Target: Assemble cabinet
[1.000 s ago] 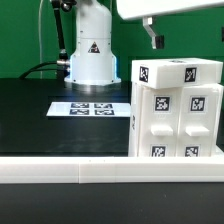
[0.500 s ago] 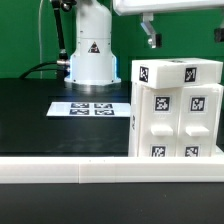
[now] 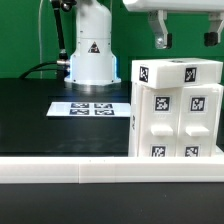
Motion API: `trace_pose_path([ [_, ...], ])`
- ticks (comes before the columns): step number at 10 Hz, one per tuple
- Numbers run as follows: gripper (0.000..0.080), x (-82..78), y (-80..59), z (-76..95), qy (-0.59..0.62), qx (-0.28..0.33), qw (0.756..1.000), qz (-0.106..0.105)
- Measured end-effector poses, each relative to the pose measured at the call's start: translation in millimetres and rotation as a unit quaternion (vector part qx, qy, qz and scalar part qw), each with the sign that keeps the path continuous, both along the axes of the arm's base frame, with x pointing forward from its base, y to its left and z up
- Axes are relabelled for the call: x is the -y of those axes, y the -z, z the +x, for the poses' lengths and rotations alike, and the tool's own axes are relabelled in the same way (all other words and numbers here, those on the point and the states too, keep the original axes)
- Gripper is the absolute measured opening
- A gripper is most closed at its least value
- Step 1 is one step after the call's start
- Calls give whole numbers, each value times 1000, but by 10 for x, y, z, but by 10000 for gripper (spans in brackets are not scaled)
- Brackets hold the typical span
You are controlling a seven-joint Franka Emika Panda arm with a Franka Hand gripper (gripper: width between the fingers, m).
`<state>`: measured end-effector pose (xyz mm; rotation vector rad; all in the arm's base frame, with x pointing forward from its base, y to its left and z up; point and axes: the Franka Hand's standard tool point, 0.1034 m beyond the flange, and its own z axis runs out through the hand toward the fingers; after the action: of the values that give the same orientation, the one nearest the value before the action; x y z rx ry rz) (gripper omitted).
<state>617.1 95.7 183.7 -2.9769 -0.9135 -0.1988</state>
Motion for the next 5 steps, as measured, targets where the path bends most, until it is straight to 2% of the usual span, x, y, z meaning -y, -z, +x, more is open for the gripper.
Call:
trace_pose_path([
  [2, 797, 11, 2, 0, -54, 3, 998, -8],
  [4, 797, 37, 26, 5, -179, 9, 983, -33],
  [5, 797, 28, 45, 21, -217, 9, 975, -39],
])
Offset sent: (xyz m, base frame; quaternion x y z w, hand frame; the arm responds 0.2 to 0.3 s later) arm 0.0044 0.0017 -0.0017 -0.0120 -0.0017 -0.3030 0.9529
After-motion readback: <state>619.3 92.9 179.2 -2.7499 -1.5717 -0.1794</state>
